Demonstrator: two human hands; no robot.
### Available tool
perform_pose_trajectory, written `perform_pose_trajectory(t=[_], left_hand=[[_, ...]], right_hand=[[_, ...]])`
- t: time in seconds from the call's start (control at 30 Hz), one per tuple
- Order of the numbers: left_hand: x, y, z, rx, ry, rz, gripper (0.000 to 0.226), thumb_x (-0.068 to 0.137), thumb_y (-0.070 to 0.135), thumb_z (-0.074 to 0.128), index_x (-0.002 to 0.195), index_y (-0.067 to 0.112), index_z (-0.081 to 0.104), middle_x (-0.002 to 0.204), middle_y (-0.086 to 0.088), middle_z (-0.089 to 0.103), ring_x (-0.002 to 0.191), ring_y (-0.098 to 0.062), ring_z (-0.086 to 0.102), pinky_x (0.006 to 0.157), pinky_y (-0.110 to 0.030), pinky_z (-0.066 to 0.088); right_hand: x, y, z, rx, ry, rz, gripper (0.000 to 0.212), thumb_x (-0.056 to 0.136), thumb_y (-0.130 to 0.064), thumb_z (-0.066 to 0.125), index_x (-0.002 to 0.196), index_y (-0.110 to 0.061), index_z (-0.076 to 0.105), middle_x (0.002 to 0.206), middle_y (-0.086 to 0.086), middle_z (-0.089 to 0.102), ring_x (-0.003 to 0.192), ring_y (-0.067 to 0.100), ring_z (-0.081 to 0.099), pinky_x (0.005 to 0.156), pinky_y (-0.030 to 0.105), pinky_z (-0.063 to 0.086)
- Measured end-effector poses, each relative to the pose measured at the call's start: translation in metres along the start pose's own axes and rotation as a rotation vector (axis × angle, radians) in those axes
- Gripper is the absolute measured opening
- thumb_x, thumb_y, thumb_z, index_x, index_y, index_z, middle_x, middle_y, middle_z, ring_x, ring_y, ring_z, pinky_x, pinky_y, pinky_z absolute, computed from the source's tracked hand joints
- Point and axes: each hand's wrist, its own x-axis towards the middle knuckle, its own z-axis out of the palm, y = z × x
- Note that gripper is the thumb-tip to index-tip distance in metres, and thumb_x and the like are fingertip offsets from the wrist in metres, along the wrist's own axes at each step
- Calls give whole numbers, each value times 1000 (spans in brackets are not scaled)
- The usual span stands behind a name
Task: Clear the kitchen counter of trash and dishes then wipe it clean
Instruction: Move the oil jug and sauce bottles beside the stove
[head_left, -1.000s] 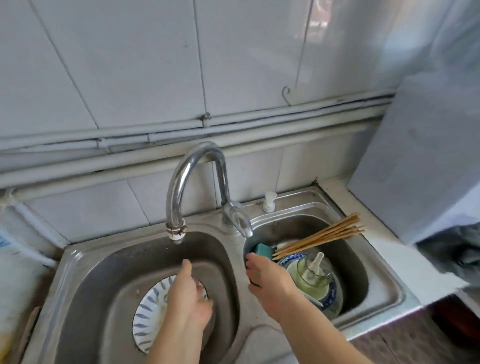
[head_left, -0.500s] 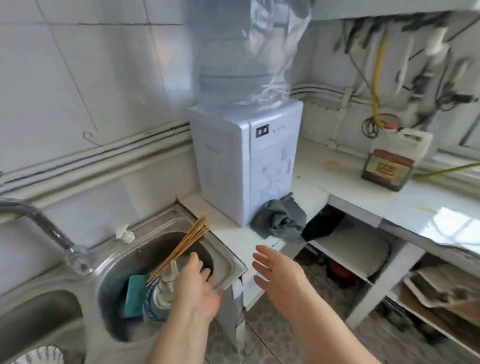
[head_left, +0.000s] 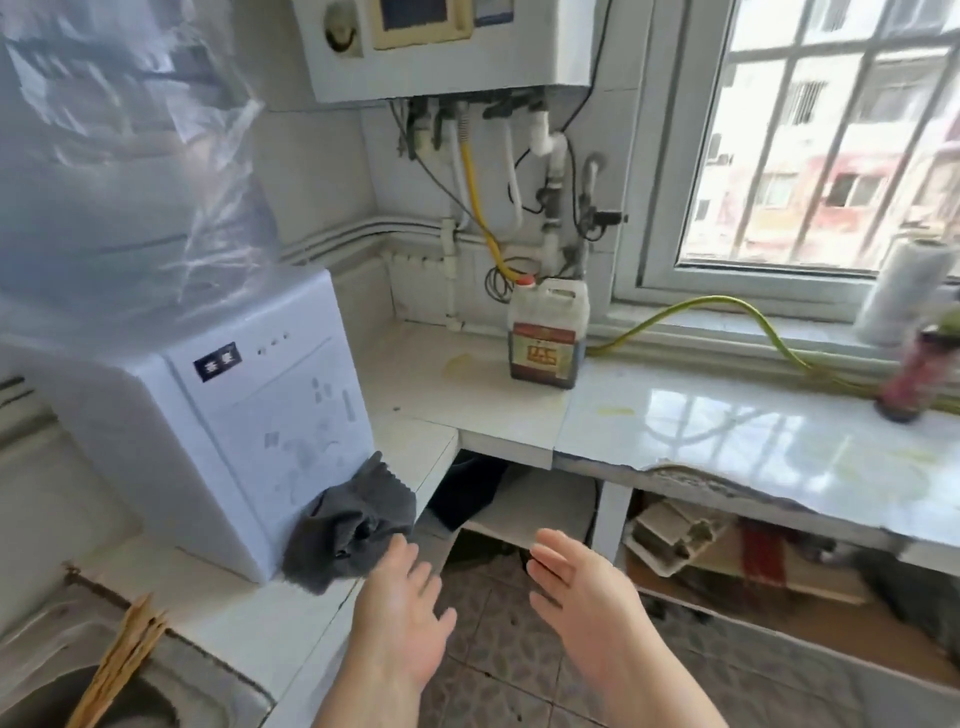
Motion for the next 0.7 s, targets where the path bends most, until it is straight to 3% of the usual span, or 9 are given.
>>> perform_pose_trajectory(t=[0.1, 0.27, 0.47, 0.7], left_hand=[[35, -2, 30, 24, -54, -55, 57, 102, 42, 35, 151, 15, 27, 158, -10, 22, 147, -26, 18, 118, -49, 13], [98, 16, 81, 68, -153, -97, 54, 101, 39, 37, 148, 13, 31, 156, -11, 28, 145, -27, 23, 117, -50, 15], [165, 57, 138, 142, -211, -59, 49, 102, 34, 35, 147, 13, 35, 152, -10, 35, 143, -27, 28, 116, -49, 18], [207, 63, 214, 301, -297, -13, 37, 99, 27, 46, 133, 13, 50, 134, -7, 53, 125, -24, 47, 103, -41, 34]], right_hand=[[23, -24, -12, 19, 49, -29, 30, 95, -18, 53, 122, -6, 57, 128, 12, 57, 118, 26, 51, 106, 43, 37], [68, -75, -5, 53, 116, -112, 29, 95, -16, 55, 121, -4, 59, 113, 9, 62, 112, 26, 54, 109, 47, 37], [121, -122, 17, 89, 118, -171, 24, 98, -21, 50, 117, -10, 59, 125, 10, 57, 115, 25, 50, 110, 45, 34], [156, -152, -7, 138, 229, -164, 25, 97, -22, 52, 117, -10, 61, 124, 8, 60, 114, 25, 54, 108, 45, 37]])
